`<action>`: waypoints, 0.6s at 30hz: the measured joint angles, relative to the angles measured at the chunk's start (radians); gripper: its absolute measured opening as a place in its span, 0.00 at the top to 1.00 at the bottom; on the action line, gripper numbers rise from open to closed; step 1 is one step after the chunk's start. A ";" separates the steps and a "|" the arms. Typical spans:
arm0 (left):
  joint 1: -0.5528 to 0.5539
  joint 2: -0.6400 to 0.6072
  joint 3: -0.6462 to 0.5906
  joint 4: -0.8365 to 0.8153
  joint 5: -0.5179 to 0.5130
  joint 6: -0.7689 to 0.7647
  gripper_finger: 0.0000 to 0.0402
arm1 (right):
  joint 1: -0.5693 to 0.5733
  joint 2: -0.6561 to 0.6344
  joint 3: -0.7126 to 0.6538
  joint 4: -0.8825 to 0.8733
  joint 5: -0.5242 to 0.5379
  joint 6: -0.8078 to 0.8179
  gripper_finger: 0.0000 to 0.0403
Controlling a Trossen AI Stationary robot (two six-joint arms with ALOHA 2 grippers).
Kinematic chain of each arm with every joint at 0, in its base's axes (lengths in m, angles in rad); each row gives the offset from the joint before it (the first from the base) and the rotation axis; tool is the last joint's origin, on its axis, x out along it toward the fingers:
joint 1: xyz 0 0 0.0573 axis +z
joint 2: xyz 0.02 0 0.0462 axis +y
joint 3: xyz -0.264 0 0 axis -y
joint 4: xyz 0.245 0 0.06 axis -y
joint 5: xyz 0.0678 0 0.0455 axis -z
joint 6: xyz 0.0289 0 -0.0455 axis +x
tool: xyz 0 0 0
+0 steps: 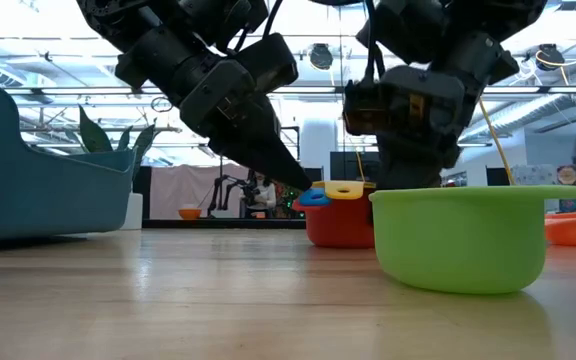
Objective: Nest measuring cups in basket
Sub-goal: Stack the yellow measuring cup on top of the blue measuring cup
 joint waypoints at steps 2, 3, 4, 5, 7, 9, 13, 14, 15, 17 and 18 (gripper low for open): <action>0.000 0.000 0.000 -0.004 0.000 0.000 0.99 | 0.000 -0.007 0.000 0.002 0.000 0.000 1.00; 0.000 0.000 0.000 -0.002 0.000 0.003 0.99 | 0.000 -0.012 0.001 0.003 0.003 0.000 1.00; 0.000 0.000 0.000 0.003 0.000 0.003 0.99 | 0.000 -0.019 0.001 0.003 0.008 0.000 1.00; 0.000 0.000 0.000 0.007 0.000 0.003 0.99 | 0.000 -0.023 0.001 0.006 0.009 0.000 1.00; 0.000 0.000 0.000 0.009 0.000 0.003 0.99 | -0.002 -0.025 0.001 0.031 0.009 0.000 1.00; 0.000 0.000 0.000 0.016 0.000 0.003 0.99 | -0.002 -0.024 0.001 0.053 0.010 0.000 1.00; 0.000 0.000 0.000 0.022 -0.001 0.002 0.99 | -0.002 -0.024 0.001 0.077 0.014 0.000 1.00; 0.000 0.000 0.000 0.022 -0.001 0.002 0.99 | -0.002 -0.024 0.001 0.077 0.018 0.000 1.00; 0.000 0.000 0.000 0.022 -0.001 0.002 0.99 | -0.002 -0.024 0.001 0.077 0.021 0.000 1.00; 0.000 0.000 0.000 0.021 -0.001 0.003 0.99 | -0.002 -0.024 0.001 0.077 0.024 0.000 1.00; 0.000 -0.001 0.000 0.021 -0.002 0.003 0.99 | -0.002 -0.024 0.001 0.077 0.025 0.000 1.00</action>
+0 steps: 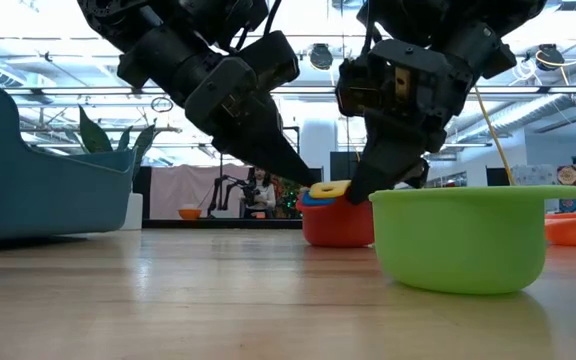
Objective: Nest measuring cups in basket
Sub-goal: Stack the yellow measuring cup on top of the blue measuring cup, then stack the green measuring cup on top of the yellow measuring cup
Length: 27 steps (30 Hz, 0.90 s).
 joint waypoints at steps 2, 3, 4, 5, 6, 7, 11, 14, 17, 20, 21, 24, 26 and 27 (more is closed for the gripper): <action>0.000 -0.012 0.000 -0.008 -0.012 0.001 0.99 | 0.000 0.000 0.000 0.003 0.003 -0.001 1.00; 0.000 -0.017 0.000 -0.006 -0.015 0.004 0.99 | 0.000 0.000 0.000 0.003 0.005 -0.005 1.00; 0.002 -0.026 0.000 -0.007 -0.023 0.009 0.99 | 0.000 -0.002 0.000 -0.003 0.005 -0.008 1.00; 0.002 -0.041 0.000 -0.024 -0.031 0.012 0.99 | 0.000 -0.010 0.000 -0.021 0.005 -0.012 1.00; 0.003 -0.058 0.000 -0.043 -0.035 0.019 0.99 | 0.000 -0.017 0.000 -0.041 0.009 -0.017 1.00; 0.003 -0.076 0.000 -0.044 -0.036 0.023 0.99 | 0.000 -0.027 0.000 -0.055 0.013 -0.023 1.00; 0.004 -0.169 0.001 -0.111 -0.078 0.047 0.99 | 0.000 -0.100 0.000 -0.149 0.045 -0.045 1.00; 0.004 -0.237 0.001 -0.160 -0.109 0.053 0.99 | 0.000 -0.168 -0.001 -0.221 0.071 -0.059 1.00; 0.002 -0.298 0.001 -0.201 -0.118 0.052 0.99 | 0.001 -0.236 -0.001 -0.282 0.086 -0.057 1.00; -0.014 -0.347 0.000 -0.226 -0.125 0.048 0.99 | 0.014 -0.288 -0.001 -0.326 0.067 -0.038 1.00; -0.025 -0.357 0.001 -0.217 -0.124 0.050 0.99 | 0.024 -0.300 0.000 -0.326 0.055 -0.034 1.00; -0.066 -0.378 0.001 -0.233 -0.122 0.061 0.98 | 0.063 -0.311 0.000 -0.313 -0.004 -0.008 0.96; -0.099 -0.389 0.001 -0.230 -0.122 0.077 0.96 | 0.095 -0.311 0.000 -0.311 -0.017 0.023 0.92; -0.118 -0.393 0.001 -0.228 -0.122 0.081 0.95 | 0.111 -0.310 0.000 -0.313 -0.016 0.039 0.89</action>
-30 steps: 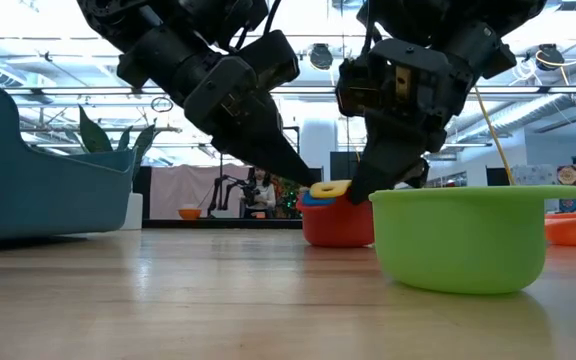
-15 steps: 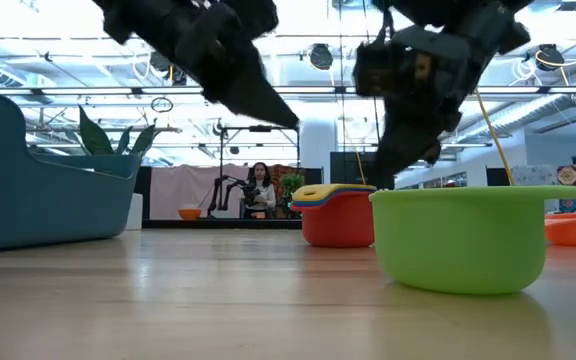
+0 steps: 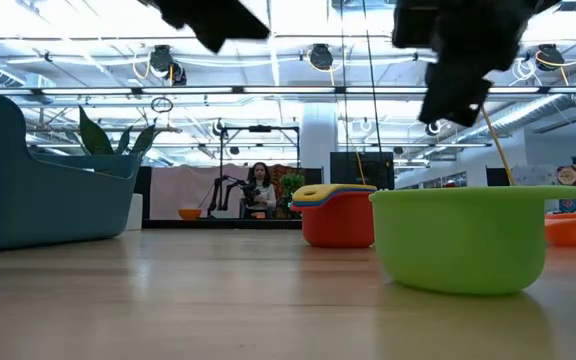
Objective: Nest measuring cups in basket
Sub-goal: Stack the green measuring cup on top of the yellow measuring cup
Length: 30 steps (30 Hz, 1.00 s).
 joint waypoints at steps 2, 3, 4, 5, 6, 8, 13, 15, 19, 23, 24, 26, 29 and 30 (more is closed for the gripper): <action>-0.036 -0.002 0.019 -0.017 -0.001 0.002 0.91 | 0.036 0.001 0.000 0.016 0.000 0.018 0.84; -0.056 -0.001 0.038 -0.039 -0.007 0.003 0.88 | 0.053 0.001 0.000 0.026 -0.002 0.025 0.82; -0.077 -0.001 0.059 -0.069 -0.018 0.006 0.86 | 0.067 0.001 0.000 0.043 0.000 0.029 0.81; -0.098 -0.001 0.086 -0.102 -0.030 0.012 0.84 | 0.081 0.001 0.000 0.065 0.001 0.029 0.80; -0.118 -0.001 0.116 -0.145 -0.045 0.019 0.82 | 0.095 0.001 0.004 0.076 0.002 0.027 0.80; -0.154 0.004 0.177 -0.228 -0.078 0.028 0.79 | 0.129 0.004 0.023 0.070 0.010 -0.002 0.80; -0.239 0.013 0.324 -0.410 -0.164 0.022 0.77 | 0.211 0.042 0.135 0.030 0.055 -0.113 0.82; -0.267 0.011 0.359 -0.446 -0.200 0.007 0.77 | 0.231 0.071 0.204 -0.022 0.076 -0.146 0.82; -0.317 0.014 0.393 -0.507 -0.254 -0.038 0.77 | 0.265 0.144 0.356 -0.205 0.083 -0.214 0.81; -0.345 0.013 0.400 -0.536 -0.271 -0.085 0.77 | 0.287 0.219 0.501 -0.420 0.082 -0.296 0.79; -0.349 0.013 0.400 -0.549 -0.272 -0.104 0.77 | 0.288 0.237 0.535 -0.472 0.082 -0.309 0.79; -0.358 0.013 0.400 -0.580 -0.272 -0.146 0.77 | 0.290 0.269 0.590 -0.569 0.085 -0.321 0.77; -0.377 0.013 0.400 -0.636 -0.273 -0.202 0.77 | 0.290 0.314 0.630 -0.638 0.083 -0.323 0.75; -0.384 0.013 0.399 -0.651 -0.273 -0.215 0.77 | 0.290 0.329 0.632 -0.637 0.077 -0.317 0.75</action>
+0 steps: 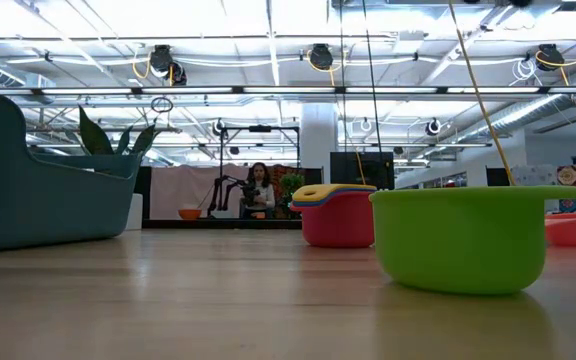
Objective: Nest measuring cups in basket
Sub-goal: Stack the green measuring cup on top of the yellow measuring cup
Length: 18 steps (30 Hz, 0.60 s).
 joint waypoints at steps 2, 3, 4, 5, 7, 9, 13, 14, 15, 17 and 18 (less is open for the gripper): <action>-0.010 0.003 0.000 -0.015 0.000 -0.020 0.77 | 0.000 0.027 0.000 -0.002 -0.030 0.019 0.72; -0.011 0.009 0.000 -0.021 0.000 -0.024 0.77 | 0.000 0.040 0.000 -0.001 -0.047 0.031 0.71; -0.010 0.015 0.000 -0.028 0.000 -0.024 0.77 | 0.000 0.052 0.000 -0.002 -0.061 0.046 0.69; -0.011 0.023 0.000 -0.037 0.001 -0.025 0.77 | 0.000 0.064 0.000 -0.002 -0.076 0.064 0.67; -0.015 0.035 0.000 -0.052 0.004 -0.033 0.77 | 0.000 0.085 0.000 0.000 -0.077 0.121 0.64; -0.020 0.054 0.000 -0.064 0.006 -0.034 0.77 | 0.000 0.102 0.000 0.007 -0.078 0.179 0.60; -0.029 0.097 -0.001 -0.085 -0.009 -0.027 0.77 | -0.011 0.119 0.000 0.043 -0.051 0.308 0.55; -0.029 0.103 -0.001 -0.081 -0.016 -0.027 0.77 | -0.016 0.123 0.000 0.056 -0.047 0.334 0.54; -0.029 0.110 -0.001 -0.080 -0.026 -0.027 0.77 | -0.023 0.131 0.000 0.070 -0.047 0.355 0.54; -0.029 0.123 -0.001 -0.081 -0.029 -0.028 0.77 | -0.035 0.142 0.000 0.083 -0.043 0.397 0.54; -0.029 0.128 -0.001 -0.081 -0.030 -0.027 0.77 | -0.039 0.150 0.000 0.083 -0.040 0.411 0.54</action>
